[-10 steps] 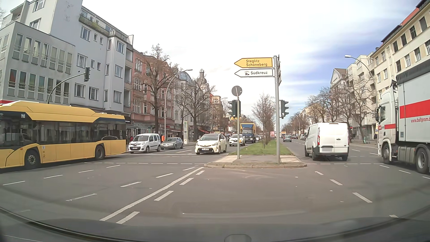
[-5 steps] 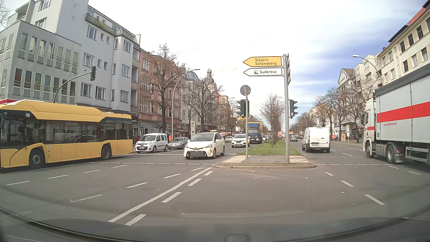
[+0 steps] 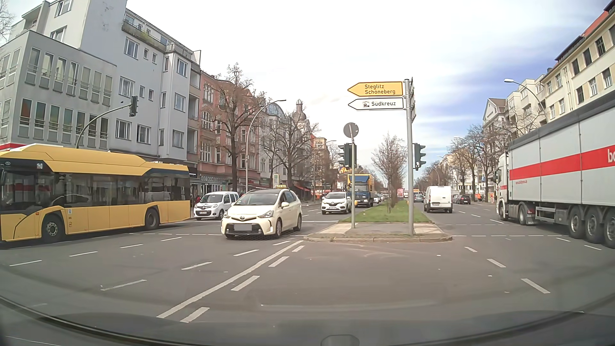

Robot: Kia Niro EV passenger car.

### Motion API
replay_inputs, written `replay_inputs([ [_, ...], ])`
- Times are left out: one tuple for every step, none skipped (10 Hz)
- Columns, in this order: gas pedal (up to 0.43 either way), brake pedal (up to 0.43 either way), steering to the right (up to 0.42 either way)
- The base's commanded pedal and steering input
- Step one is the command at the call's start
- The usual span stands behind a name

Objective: Follow the waypoints while adhering to traffic rules and regulations

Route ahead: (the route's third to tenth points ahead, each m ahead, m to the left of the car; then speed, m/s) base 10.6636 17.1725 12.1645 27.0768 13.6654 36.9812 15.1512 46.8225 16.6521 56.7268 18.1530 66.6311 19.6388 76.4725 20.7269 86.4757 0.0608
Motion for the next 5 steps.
replay_inputs([
  [0.000, 0.256, -0.731],
  [0.000, 0.256, -0.716],
  [0.000, 0.262, -0.714],
  [0.000, 0.262, -0.714],
  [0.000, 0.268, -0.713],
])
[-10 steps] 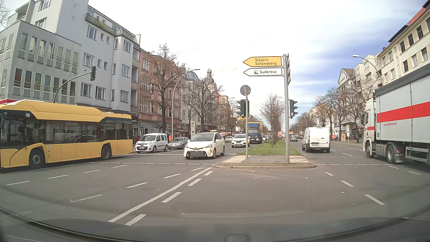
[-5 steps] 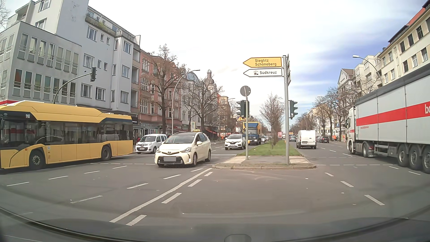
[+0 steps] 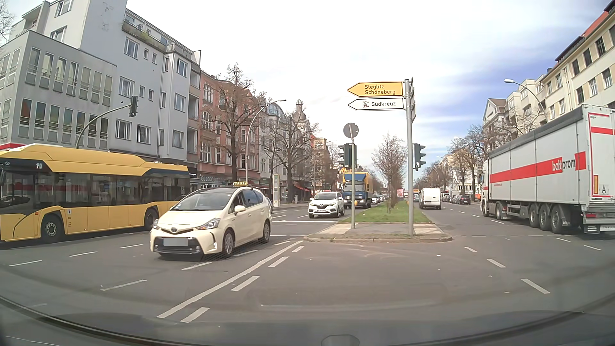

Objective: Follow the waypoints while adhering to traffic rules and regulations

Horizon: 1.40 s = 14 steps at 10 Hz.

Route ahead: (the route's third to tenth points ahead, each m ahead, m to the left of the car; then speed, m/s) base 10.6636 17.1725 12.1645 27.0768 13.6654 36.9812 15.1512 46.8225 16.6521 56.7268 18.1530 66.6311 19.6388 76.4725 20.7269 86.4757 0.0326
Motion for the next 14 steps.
replay_inputs([
  [0.000, 0.268, -0.712],
  [0.000, 0.268, -0.712],
  [0.000, 0.268, -0.711],
  [0.000, 0.268, -0.711],
  [0.000, 0.268, -0.711],
  [0.000, 0.268, -0.711],
  [0.000, 0.268, -0.710],
  [0.000, 0.262, -0.709],
  [0.000, 0.262, -0.709],
  [0.000, 0.262, -0.709],
  [0.000, 0.262, -0.709],
  [0.000, 0.262, -0.709],
  [0.000, 0.262, -0.709],
  [0.000, 0.268, -0.708],
])
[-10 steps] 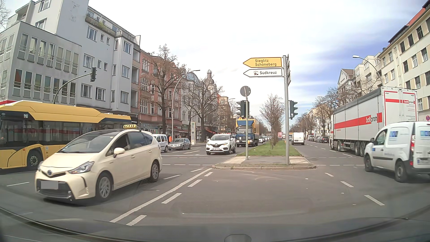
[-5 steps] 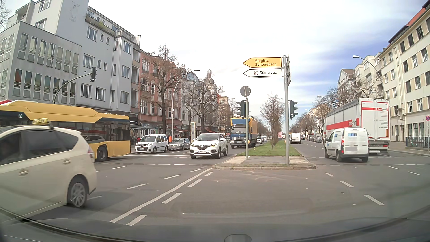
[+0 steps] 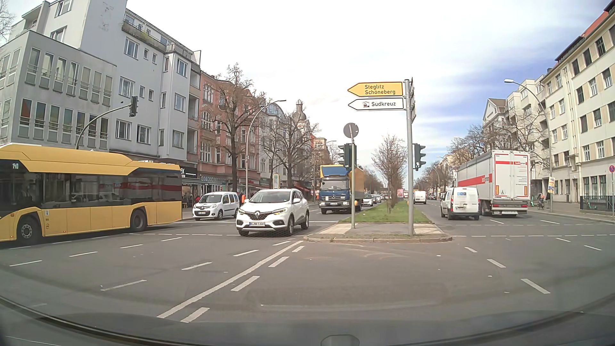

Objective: Follow the waypoints while adhering to traffic rules and regulations

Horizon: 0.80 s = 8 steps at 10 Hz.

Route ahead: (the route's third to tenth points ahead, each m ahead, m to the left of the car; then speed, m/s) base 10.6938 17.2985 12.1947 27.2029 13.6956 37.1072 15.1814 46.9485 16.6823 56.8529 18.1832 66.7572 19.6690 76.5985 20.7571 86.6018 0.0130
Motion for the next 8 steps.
replay_inputs([
  [0.000, 0.268, -0.709],
  [0.000, 0.268, -0.709],
  [0.000, 0.274, -0.708],
  [0.000, 0.274, -0.709],
  [0.000, 0.274, -0.709],
  [0.000, 0.274, -0.708],
  [0.000, 0.274, -0.709],
  [0.000, 0.274, -0.708],
])
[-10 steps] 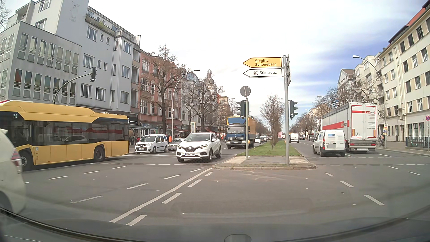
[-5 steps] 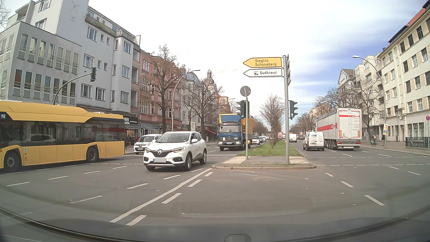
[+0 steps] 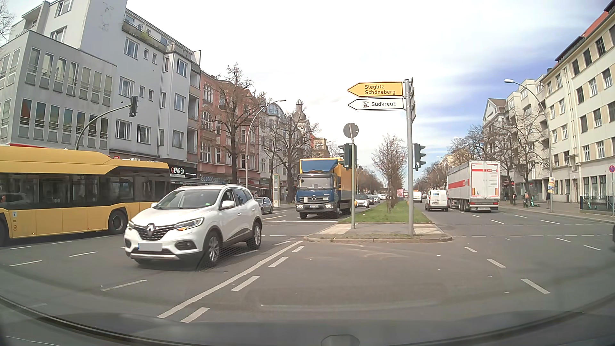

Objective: Follow the waypoints while adhering to traffic rules and regulations

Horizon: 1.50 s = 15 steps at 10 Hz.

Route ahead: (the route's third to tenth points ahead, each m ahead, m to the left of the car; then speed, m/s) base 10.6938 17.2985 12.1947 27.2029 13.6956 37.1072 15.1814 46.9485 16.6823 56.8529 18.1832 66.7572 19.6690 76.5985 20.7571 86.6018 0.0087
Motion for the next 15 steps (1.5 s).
replay_inputs([
  [0.000, 0.274, -0.708],
  [0.000, 0.274, -0.708],
  [0.000, 0.274, -0.708],
  [0.000, 0.274, -0.707],
  [0.000, 0.274, -0.708],
  [0.000, 0.280, -0.707],
  [0.000, 0.280, -0.707],
  [0.000, 0.274, -0.707],
  [0.000, 0.280, -0.707],
  [0.000, 0.280, -0.707],
  [0.000, 0.280, -0.707],
  [0.000, 0.280, -0.707],
  [0.000, 0.280, -0.707],
  [0.000, 0.287, -0.707],
  [0.000, 0.287, -0.707],
])
